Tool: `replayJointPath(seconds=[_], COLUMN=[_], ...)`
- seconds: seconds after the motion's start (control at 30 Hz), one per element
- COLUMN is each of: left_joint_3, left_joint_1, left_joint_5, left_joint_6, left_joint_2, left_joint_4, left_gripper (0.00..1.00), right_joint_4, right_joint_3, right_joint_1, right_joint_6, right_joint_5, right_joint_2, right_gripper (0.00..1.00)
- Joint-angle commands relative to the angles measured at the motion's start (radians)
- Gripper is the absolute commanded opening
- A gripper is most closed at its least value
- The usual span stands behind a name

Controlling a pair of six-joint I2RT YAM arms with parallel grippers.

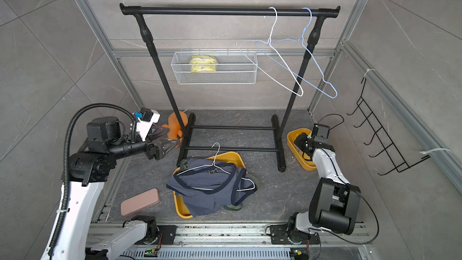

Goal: Remove the clothespins securing tank tops to the hanger
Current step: Place the clothespin in the storage box.

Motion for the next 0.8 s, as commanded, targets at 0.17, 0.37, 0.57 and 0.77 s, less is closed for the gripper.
replayJointPath(seconds=[0.17,0.37,0.57,0.77], left_joint_3=[-0.03,-0.044,-0.062,-0.053], left_joint_1=[0.003,0.003,0.002,0.001], left_joint_5=[0.119,0.268,0.298,0.345], left_joint_6=[0.087,0.194,0.216,0.278], left_joint_2=[-0.018,-0.023,-0.016,-0.014], left_joint_4=[-0.047,-0.138,-0.144,-0.189], left_gripper=[0.83,0.84,0.85,0.86], right_joint_4=[-0.077,-0.093,-0.127,-0.156], right_joint_3=[0.127,0.172,0.209,0.232], right_joint_1=[-0.041,-0.044,-0.044,-0.048], right_joint_6=[-0.015,-0.035,-0.057,-0.079], right_joint_5=[0.062,0.055,0.044,0.022], right_joint_2=[0.233,0.321,0.334,0.328], right_gripper=[0.0,0.06,0.24,0.31])
